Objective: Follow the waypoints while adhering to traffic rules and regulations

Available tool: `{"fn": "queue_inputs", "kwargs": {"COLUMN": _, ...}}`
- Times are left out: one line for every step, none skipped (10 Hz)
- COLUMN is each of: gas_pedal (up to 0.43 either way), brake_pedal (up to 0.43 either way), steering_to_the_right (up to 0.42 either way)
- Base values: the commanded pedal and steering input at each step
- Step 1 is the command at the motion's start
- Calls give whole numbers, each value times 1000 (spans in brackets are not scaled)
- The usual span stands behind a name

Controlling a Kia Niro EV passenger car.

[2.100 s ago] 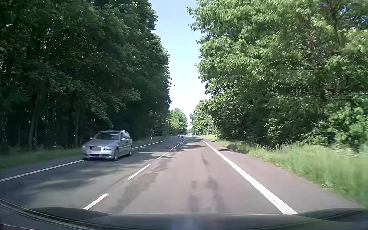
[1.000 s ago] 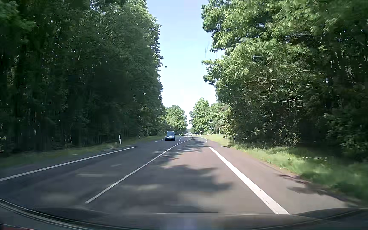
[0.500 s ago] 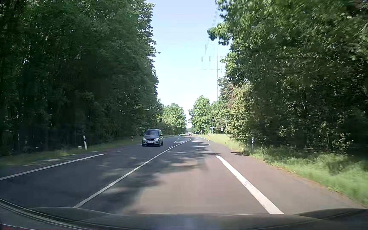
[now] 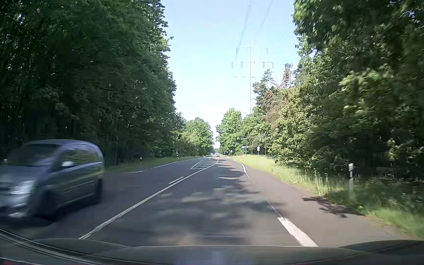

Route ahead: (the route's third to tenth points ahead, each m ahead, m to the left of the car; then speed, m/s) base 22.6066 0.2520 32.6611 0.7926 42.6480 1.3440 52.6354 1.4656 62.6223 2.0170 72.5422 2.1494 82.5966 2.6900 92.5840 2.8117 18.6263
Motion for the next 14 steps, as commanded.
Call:
{"fn": "queue_inputs", "kwargs": {"gas_pedal": 150, "brake_pedal": 30, "steering_to_the_right": 1}}
{"fn": "queue_inputs", "kwargs": {"gas_pedal": 150, "brake_pedal": 30, "steering_to_the_right": 1}}
{"fn": "queue_inputs", "kwargs": {"gas_pedal": 150, "brake_pedal": 30, "steering_to_the_right": 1}}
{"fn": "queue_inputs", "kwargs": {"gas_pedal": 150, "brake_pedal": 30, "steering_to_the_right": 1}}
{"fn": "queue_inputs", "kwargs": {"gas_pedal": 150, "brake_pedal": 30, "steering_to_the_right": 1}}
{"fn": "queue_inputs", "kwargs": {"gas_pedal": 150, "brake_pedal": 30, "steering_to_the_right": 1}}
{"fn": "queue_inputs", "kwargs": {"gas_pedal": 150, "brake_pedal": 30, "steering_to_the_right": 1}}
{"fn": "queue_inputs", "kwargs": {"gas_pedal": 150, "brake_pedal": 30, "steering_to_the_right": 1}}
{"fn": "queue_inputs", "kwargs": {"gas_pedal": 150, "brake_pedal": 30, "steering_to_the_right": 1}}
{"fn": "queue_inputs", "kwargs": {"gas_pedal": 150, "brake_pedal": 30, "steering_to_the_right": 0}}
{"fn": "queue_inputs", "kwargs": {"gas_pedal": 150, "brake_pedal": 30, "steering_to_the_right": 0}}
{"fn": "queue_inputs", "kwargs": {"gas_pedal": 150, "brake_pedal": 24, "steering_to_the_right": -1}}
{"fn": "queue_inputs", "kwargs": {"gas_pedal": 150, "brake_pedal": 30, "steering_to_the_right": -2}}
{"fn": "queue_inputs", "kwargs": {"gas_pedal": 150, "brake_pedal": 30, "steering_to_the_right": -3}}
